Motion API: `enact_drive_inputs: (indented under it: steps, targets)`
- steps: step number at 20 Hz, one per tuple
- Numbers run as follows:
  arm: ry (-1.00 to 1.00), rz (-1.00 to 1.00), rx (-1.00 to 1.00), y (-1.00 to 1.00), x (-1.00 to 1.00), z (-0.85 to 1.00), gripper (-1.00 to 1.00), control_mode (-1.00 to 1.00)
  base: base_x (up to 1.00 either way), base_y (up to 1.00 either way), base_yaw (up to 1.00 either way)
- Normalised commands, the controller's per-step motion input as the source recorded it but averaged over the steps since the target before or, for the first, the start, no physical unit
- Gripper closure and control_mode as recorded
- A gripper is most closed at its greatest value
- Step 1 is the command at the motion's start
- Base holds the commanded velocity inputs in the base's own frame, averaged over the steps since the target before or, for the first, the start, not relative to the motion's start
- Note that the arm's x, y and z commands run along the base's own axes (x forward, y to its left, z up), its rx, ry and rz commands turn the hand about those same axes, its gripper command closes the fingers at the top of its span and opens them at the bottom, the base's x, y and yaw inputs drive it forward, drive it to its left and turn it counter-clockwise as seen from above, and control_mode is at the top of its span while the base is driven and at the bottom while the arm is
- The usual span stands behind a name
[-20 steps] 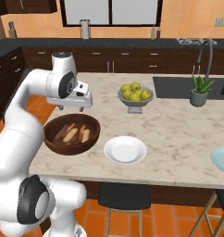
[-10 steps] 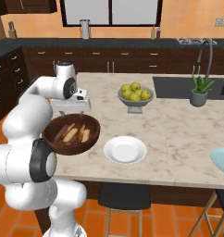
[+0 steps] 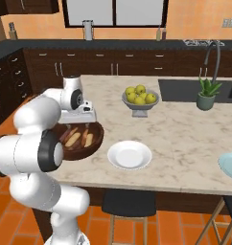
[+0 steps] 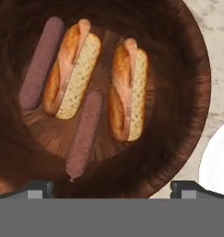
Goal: Place one bun and one sausage from the bowl on each plate.
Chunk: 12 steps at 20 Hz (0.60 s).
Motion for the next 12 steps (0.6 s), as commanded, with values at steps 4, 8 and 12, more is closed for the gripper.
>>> enact_drive_inputs:
  steps: [4, 8, 12]
  targets:
    - [0.0, 0.03, 0.0, -0.04, 0.03, -0.33, -1.0, -1.0, 0.0, 0.0, 0.0]
    - [-0.02, 0.0, -0.04, 0.01, 0.32, -0.48, -1.0, -1.0, 0.0, 0.0, 0.0]
    - [0.0, 0.01, -0.06, 0.01, 0.29, -0.69, -1.0, -1.0, 0.0, 0.0, 0.0]
